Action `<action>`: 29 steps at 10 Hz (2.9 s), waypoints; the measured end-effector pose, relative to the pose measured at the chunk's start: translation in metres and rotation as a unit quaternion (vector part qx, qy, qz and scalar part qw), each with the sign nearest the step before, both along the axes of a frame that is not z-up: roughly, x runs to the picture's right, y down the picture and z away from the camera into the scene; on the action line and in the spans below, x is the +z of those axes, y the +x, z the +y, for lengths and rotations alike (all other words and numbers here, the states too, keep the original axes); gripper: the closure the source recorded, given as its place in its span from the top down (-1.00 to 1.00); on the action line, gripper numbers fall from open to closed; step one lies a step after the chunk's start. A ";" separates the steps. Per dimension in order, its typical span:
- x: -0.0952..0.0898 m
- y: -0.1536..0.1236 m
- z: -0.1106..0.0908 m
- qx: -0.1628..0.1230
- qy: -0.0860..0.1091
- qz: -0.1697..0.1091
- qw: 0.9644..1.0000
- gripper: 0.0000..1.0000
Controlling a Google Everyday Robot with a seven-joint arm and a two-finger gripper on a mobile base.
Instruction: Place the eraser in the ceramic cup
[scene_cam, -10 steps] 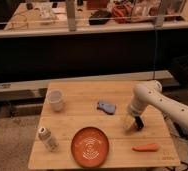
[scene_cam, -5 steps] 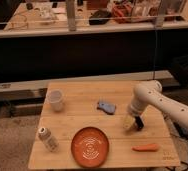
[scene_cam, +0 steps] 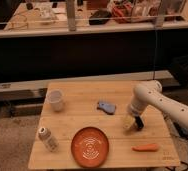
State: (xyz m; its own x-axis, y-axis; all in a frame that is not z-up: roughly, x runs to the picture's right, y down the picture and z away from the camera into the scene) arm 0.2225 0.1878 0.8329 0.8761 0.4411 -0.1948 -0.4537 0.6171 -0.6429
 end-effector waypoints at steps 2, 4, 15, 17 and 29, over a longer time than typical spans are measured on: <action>0.000 0.000 0.000 0.000 0.000 0.000 1.000 0.10; -0.001 0.001 -0.004 0.002 0.002 0.001 1.000 -0.35; -0.058 -0.042 -0.081 0.052 0.064 0.104 0.991 0.00; -0.075 -0.035 -0.098 0.124 0.057 0.173 0.975 0.40; 0.007 0.039 -0.003 0.342 -0.047 0.363 0.865 0.57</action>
